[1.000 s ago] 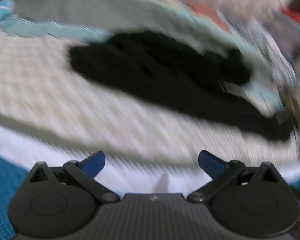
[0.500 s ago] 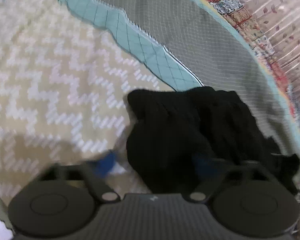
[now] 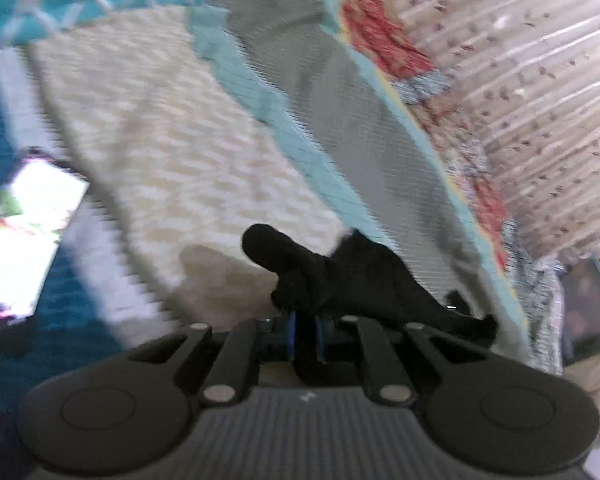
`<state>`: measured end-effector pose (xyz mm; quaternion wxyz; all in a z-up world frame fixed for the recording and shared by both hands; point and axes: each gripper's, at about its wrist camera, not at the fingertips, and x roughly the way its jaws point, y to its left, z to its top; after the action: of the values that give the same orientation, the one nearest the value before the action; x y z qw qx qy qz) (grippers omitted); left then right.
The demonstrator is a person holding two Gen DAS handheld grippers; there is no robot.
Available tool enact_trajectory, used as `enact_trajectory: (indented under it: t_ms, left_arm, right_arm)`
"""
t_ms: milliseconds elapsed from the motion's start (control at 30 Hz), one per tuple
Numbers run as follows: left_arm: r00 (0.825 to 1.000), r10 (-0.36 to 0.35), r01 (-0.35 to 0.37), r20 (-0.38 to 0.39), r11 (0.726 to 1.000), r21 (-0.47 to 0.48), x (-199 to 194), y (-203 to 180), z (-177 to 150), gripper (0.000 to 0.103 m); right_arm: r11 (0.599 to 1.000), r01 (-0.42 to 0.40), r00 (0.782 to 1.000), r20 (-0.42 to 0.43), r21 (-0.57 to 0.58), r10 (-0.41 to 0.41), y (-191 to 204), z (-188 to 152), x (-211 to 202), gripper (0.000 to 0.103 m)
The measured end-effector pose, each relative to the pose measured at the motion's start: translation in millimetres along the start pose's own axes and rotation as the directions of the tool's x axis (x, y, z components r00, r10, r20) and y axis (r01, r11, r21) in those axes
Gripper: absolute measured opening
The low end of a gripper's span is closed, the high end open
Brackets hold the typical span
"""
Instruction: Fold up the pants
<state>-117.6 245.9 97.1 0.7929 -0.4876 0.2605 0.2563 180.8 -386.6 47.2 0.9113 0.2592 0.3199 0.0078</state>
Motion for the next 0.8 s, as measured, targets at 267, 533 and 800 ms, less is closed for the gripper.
enact_trajectory:
  t_ms: [267,533,800]
  left_arm:
    - [0.998,0.06,-0.06,-0.007,0.998,-0.01,10.7,4.5,-23.8,0.008]
    - [1.0,0.014,-0.014,0.006,1.0,0.021,-17.2,-10.7,-19.0,0.008]
    - [0.995,0.05,-0.045,-0.092,0.998,0.046,-8.2,7.2,-42.8,0.009]
  right_arm:
    - [0.999,0.051,0.995,-0.084,0.005,-0.05,-2.9,-0.3,49.3,0.07]
    - [0.985,0.026,0.989,0.148,-0.173,0.0,37.4,58.4,-42.3,0.014]
    - [0.939,0.201,0.956,0.264,-0.279,-0.126,-4.9,73.8,-145.2,0.015]
